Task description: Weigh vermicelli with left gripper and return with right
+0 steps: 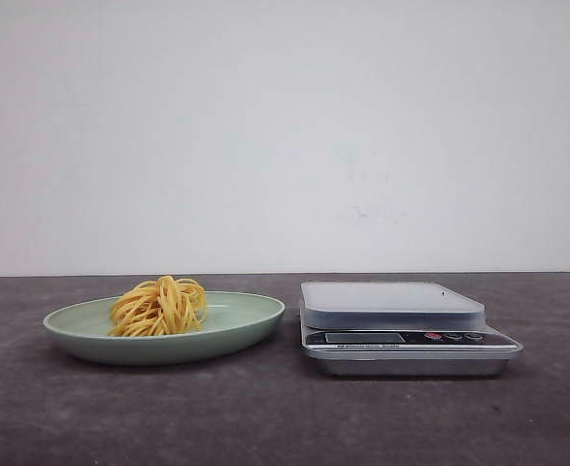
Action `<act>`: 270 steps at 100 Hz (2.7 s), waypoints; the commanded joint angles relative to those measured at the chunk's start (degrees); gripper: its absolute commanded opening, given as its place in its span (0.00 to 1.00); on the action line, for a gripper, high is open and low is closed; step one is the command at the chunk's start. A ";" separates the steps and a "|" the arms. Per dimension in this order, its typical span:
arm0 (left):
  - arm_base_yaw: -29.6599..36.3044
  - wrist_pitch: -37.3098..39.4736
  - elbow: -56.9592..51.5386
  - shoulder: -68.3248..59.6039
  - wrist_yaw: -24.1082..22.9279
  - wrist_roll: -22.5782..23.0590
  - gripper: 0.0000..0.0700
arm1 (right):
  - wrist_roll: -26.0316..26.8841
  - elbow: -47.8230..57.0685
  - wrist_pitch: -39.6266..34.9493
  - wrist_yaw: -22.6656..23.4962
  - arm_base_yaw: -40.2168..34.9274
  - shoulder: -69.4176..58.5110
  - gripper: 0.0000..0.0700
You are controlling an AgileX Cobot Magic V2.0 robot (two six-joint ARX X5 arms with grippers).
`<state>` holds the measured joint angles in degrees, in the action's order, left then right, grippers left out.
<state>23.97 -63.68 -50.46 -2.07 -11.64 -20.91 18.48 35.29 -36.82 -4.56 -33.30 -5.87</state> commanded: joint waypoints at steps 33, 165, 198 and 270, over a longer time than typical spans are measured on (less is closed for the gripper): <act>0.11 0.42 -0.44 -0.04 -0.11 0.74 0.02 | 0.59 0.39 0.85 0.04 -0.26 0.04 0.01; -20.81 52.98 36.28 1.88 10.56 20.90 0.02 | 0.59 0.39 0.81 0.04 -0.26 0.04 0.01; -21.07 56.11 45.40 1.88 10.75 23.91 0.02 | 0.59 0.39 0.83 0.04 -0.26 0.04 0.01; -21.07 52.89 49.72 1.88 10.99 22.62 0.02 | 0.57 0.39 0.83 0.04 -0.26 0.04 0.01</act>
<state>2.90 -10.57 -1.80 -0.25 -1.02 2.00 18.48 35.31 -36.60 -4.54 -33.30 -5.87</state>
